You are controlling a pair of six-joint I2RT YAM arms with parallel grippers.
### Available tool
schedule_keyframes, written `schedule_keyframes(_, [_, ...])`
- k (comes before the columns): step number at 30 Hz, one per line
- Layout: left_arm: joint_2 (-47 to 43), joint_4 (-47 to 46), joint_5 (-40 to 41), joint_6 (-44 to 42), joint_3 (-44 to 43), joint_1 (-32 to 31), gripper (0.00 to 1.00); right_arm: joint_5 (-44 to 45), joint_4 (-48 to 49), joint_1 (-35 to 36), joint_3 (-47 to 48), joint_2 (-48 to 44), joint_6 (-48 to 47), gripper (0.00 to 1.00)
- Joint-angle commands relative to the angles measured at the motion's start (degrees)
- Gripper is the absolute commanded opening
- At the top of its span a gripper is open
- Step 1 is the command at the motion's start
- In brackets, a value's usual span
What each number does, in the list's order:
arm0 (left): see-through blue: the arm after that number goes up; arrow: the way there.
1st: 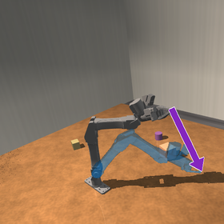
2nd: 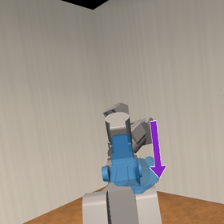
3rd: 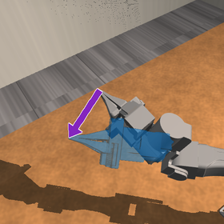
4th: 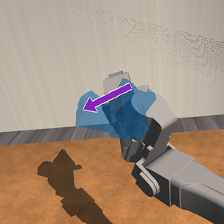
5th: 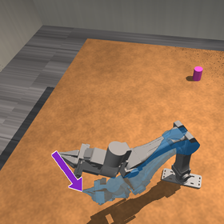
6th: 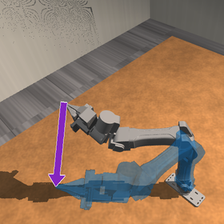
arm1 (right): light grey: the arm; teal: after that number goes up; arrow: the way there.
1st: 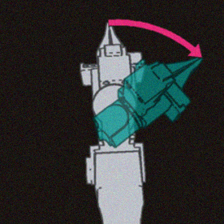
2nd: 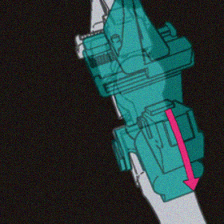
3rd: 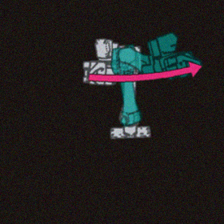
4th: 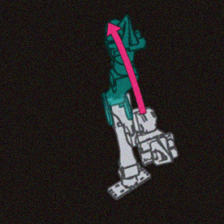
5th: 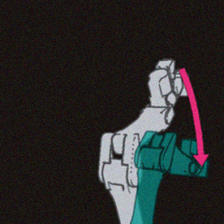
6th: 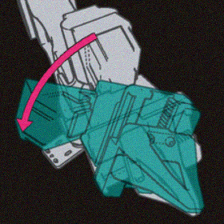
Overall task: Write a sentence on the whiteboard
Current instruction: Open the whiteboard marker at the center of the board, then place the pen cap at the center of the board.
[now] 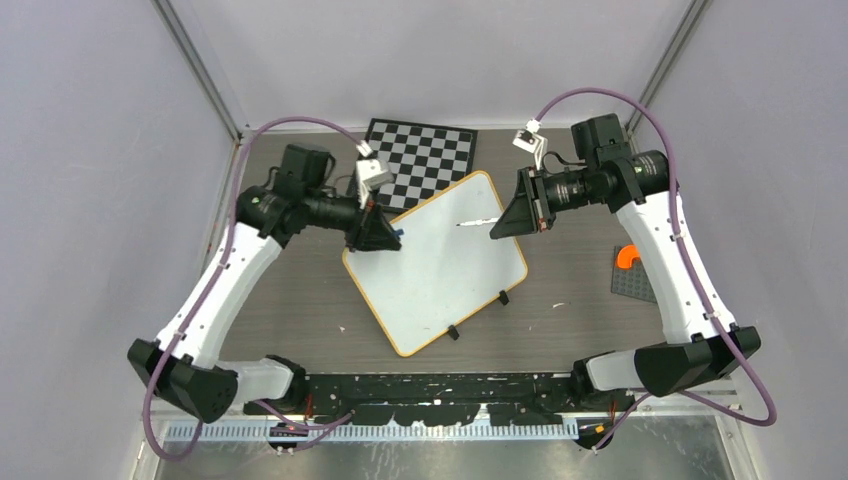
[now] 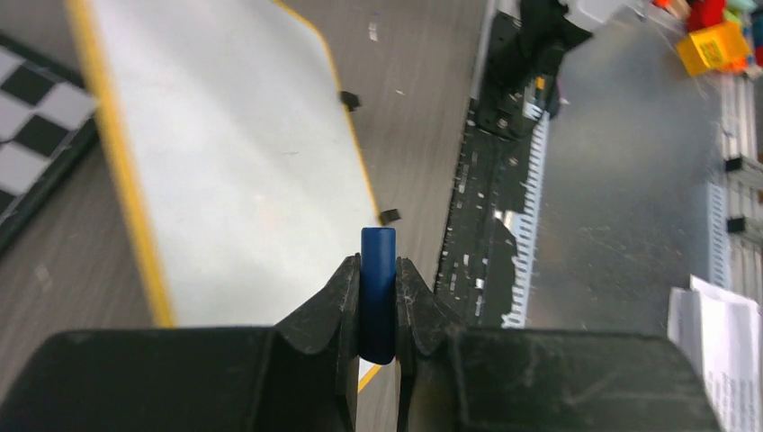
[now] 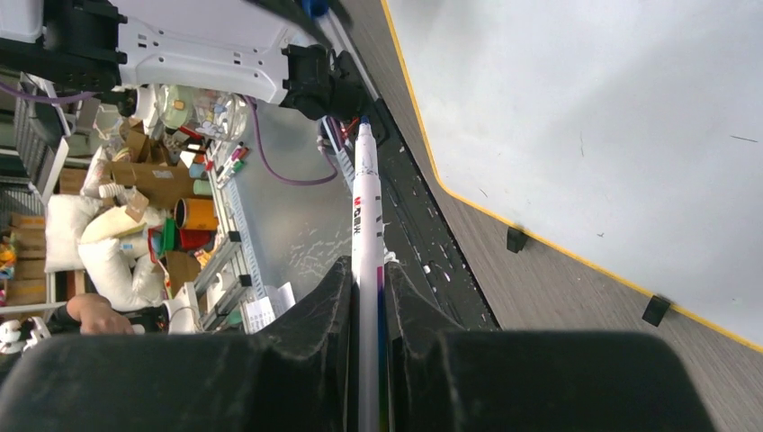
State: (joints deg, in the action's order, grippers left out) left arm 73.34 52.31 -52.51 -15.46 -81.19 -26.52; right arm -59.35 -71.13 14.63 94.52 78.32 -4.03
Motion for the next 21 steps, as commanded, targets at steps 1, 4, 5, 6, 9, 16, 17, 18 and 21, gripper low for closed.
schedule_keyframes(1, [-5.11, -5.23, 0.37, 4.64, 0.82, 8.98, 0.00, -1.02, 1.29, -0.17, -1.07, -3.15, -0.26, 0.00])
schedule_keyframes(4, [-6.61, -8.85, 4.61, 9.86, 2.33, 14.67, 0.00, -0.34, 4.95, -0.20, -3.30, -4.23, 2.03, 0.00])
schedule_keyframes(5, [-6.89, -8.94, 6.50, 10.68, 2.70, 16.19, 0.00, -0.10, 6.63, -0.14, -4.14, -4.56, 2.64, 0.00])
schedule_keyframes(6, [-7.12, -8.67, 8.40, 10.99, 2.89, 17.65, 0.00, 0.31, 8.14, -0.19, -5.11, -4.97, 3.65, 0.00])
schedule_keyframes(9, [-7.02, -6.93, 12.25, 11.50, 3.52, 23.85, 0.00, 1.93, 11.04, -0.16, -6.81, -5.78, 5.52, 0.00])
schedule_keyframes(16, [-0.07, 2.28, 19.21, 2.41, 4.66, 40.47, 0.00, 5.44, 12.62, -0.63, -8.57, -5.42, 5.16, 0.00])
schedule_keyframes(17, [1.15, 2.80, 21.20, 0.92, 5.46, 41.34, 0.00, 5.58, 12.92, -0.64, -9.01, -5.61, 5.13, 0.00])
schedule_keyframes(18, [2.15, 2.96, 22.23, -0.21, 6.80, 42.27, 0.00, 5.79, 13.21, -0.60, -9.32, -5.82, 5.04, 0.00])
schedule_keyframes(21, [4.54, 1.88, 25.50, -2.89, 11.94, 43.06, 0.00, 5.42, 13.25, -0.57, -10.40, -6.54, 4.38, 0.00])
